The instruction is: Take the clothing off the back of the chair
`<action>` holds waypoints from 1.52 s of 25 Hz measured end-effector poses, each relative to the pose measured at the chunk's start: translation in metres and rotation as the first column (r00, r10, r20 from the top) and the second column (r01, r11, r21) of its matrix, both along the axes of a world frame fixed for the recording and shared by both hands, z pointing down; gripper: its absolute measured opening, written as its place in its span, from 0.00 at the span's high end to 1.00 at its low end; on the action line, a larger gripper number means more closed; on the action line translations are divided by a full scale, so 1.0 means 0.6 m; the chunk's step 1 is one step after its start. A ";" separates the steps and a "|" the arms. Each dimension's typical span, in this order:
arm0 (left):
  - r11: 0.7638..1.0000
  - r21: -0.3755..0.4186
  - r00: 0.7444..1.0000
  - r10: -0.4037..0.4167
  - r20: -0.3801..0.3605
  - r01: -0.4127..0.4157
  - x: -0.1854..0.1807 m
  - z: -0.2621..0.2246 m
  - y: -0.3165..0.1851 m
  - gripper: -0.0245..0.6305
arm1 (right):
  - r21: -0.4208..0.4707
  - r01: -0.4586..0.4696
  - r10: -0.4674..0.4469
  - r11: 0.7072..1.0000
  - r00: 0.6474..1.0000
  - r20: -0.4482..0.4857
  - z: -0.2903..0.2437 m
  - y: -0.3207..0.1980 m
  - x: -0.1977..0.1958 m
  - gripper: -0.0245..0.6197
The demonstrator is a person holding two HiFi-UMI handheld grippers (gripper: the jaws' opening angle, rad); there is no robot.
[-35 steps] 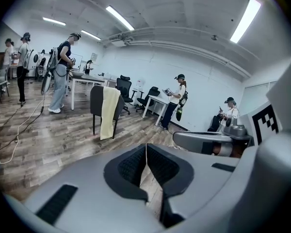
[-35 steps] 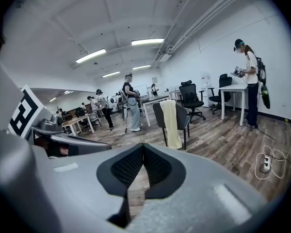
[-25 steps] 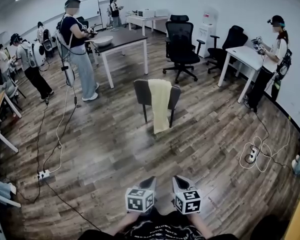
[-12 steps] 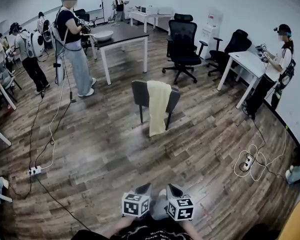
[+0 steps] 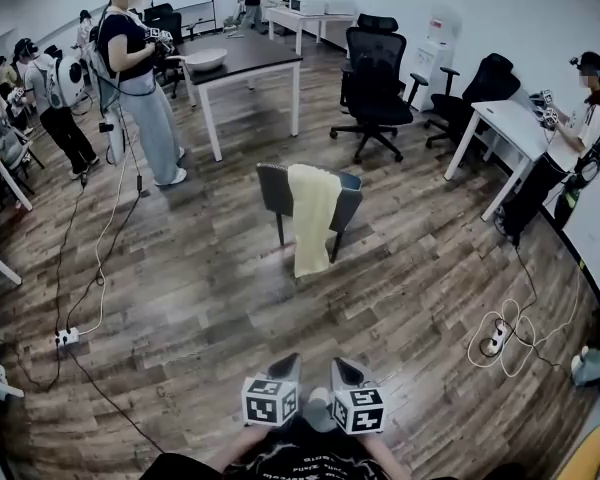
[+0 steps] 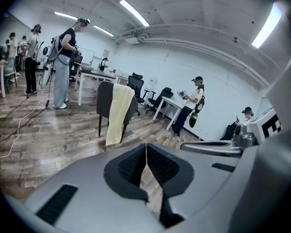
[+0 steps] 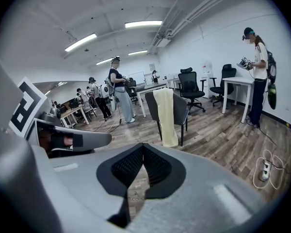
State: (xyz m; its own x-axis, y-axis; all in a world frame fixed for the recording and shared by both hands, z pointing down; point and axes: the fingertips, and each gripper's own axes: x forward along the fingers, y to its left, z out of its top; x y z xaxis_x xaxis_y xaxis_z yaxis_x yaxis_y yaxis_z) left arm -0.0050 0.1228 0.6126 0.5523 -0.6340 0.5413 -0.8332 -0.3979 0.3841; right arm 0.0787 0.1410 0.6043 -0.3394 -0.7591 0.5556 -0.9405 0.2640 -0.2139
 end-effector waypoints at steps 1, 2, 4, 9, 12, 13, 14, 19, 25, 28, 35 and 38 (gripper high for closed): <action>1.000 0.005 1.000 -0.007 0.000 0.007 0.007 -0.004 -0.017 0.94 | 0.002 0.005 -0.005 1.000 1.000 0.004 -0.002 -0.018 0.005 0.95; 1.000 0.009 1.000 -0.016 -0.001 0.016 0.014 -0.008 -0.034 0.94 | 0.003 0.008 -0.008 1.000 1.000 0.009 -0.004 -0.037 0.010 0.95; 0.999 0.009 0.999 -0.034 -0.005 0.034 0.029 -0.011 -0.062 0.94 | 0.007 0.020 -0.020 1.000 1.000 0.016 -0.007 -0.074 0.019 0.95; 0.999 0.011 0.999 -0.049 0.000 0.049 0.068 -0.016 -0.108 0.94 | 0.035 0.057 -0.058 0.998 0.998 0.035 -0.018 -0.144 0.043 0.95; 0.998 0.009 0.998 -0.065 0.003 0.065 0.082 -0.016 -0.131 0.94 | 0.040 0.067 -0.069 0.997 0.995 0.068 -0.020 -0.174 0.059 0.95; 0.998 0.010 0.998 -0.068 0.007 0.068 0.084 -0.017 -0.141 0.94 | 0.040 0.070 -0.073 0.997 0.994 0.076 -0.021 -0.185 0.063 0.95; 0.998 0.010 0.998 -0.069 0.011 0.069 0.087 -0.019 -0.150 0.94 | 0.037 0.071 -0.074 0.997 0.994 0.083 -0.022 -0.195 0.066 0.95; 0.996 0.009 0.996 -0.084 0.027 0.083 0.099 -0.017 -0.172 0.94 | -0.018 0.078 -0.075 0.997 0.991 0.108 -0.007 -0.211 0.083 0.95; 0.997 0.007 0.997 -0.078 0.012 0.078 0.110 -0.011 -0.212 0.94 | 0.003 0.073 -0.072 0.997 0.990 0.121 -0.009 -0.238 0.095 0.95; 0.997 0.000 0.997 -0.072 -0.002 0.072 0.113 -0.007 -0.254 0.94 | 0.013 0.061 -0.062 0.998 0.989 0.131 -0.011 -0.273 0.098 0.95; 0.999 0.001 0.999 -0.039 -0.017 0.039 0.109 -0.008 -0.328 0.94 | -0.009 0.019 -0.018 1.000 0.995 0.101 0.002 -0.336 0.105 0.95; 0.999 -0.001 0.999 -0.039 -0.036 0.039 0.101 -0.003 -0.367 0.94 | -0.011 0.009 -0.008 1.000 0.996 0.092 0.010 -0.378 0.099 0.95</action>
